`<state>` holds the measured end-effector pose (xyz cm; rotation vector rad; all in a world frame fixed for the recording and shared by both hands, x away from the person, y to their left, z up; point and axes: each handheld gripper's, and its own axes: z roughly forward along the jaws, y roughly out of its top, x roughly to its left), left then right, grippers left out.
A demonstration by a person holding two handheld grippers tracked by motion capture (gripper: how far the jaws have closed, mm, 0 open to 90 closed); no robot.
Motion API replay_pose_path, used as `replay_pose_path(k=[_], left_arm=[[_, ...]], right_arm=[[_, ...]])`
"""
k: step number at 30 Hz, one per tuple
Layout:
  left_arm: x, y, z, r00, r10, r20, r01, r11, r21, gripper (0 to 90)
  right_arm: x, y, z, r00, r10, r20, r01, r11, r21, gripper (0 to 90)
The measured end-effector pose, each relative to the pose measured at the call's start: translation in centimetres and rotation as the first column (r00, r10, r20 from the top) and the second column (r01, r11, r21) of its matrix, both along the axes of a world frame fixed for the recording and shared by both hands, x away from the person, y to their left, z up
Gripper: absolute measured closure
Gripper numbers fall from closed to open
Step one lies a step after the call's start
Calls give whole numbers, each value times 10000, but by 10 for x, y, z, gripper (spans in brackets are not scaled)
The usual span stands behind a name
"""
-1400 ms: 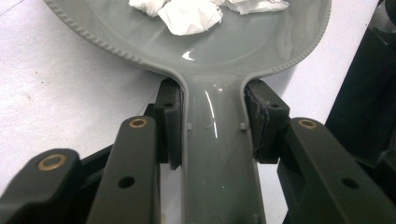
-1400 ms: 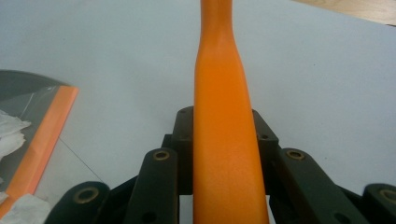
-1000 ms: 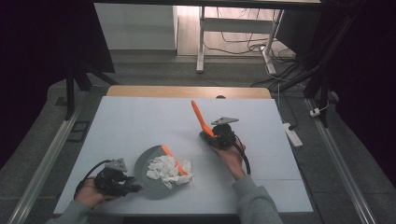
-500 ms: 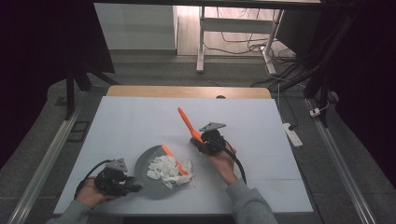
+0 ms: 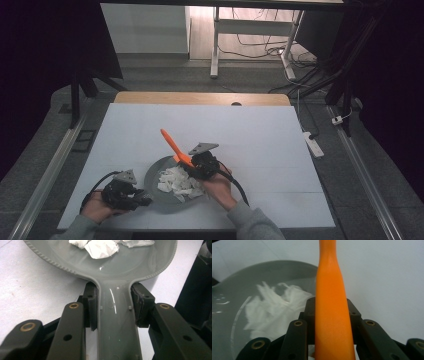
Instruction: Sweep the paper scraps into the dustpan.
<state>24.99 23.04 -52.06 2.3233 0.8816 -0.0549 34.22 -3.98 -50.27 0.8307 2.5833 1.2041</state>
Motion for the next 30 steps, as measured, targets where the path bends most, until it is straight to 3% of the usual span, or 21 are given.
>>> replay_pose_path(k=[2,6,10,14,21,24,30], left_arm=[[0,0,0,10000,-4,15,4,10000,7,615],[0,0,0,10000,0,-1,0,10000,-7,614],[0,0,0,10000,-1,-1,1,10000,-5,614],[0,0,0,10000,-3,2,3,10000,-3,615],[0,0,0,10000,-9,5,9,10000,-3,615],[0,0,0,10000,-4,8,4,10000,0,615],[0,0,0,10000,-4,8,4,10000,9,615]], right_arm=[[-2,2,5,9993,207,-298,-193,9988,458,704],[-3,-5,21,9998,51,174,-67,9957,924,704],[7,-25,31,9967,-655,477,597,9918,1130,704],[23,-45,26,9886,-1422,503,1381,9874,779,704],[38,-53,-1,9798,-1998,-2,1998,9798,-78,704],[33,-46,-3,9833,-1819,-101,1819,9833,-18,704],[7,-21,-5,9940,-1066,-265,1067,9943,35,704]])
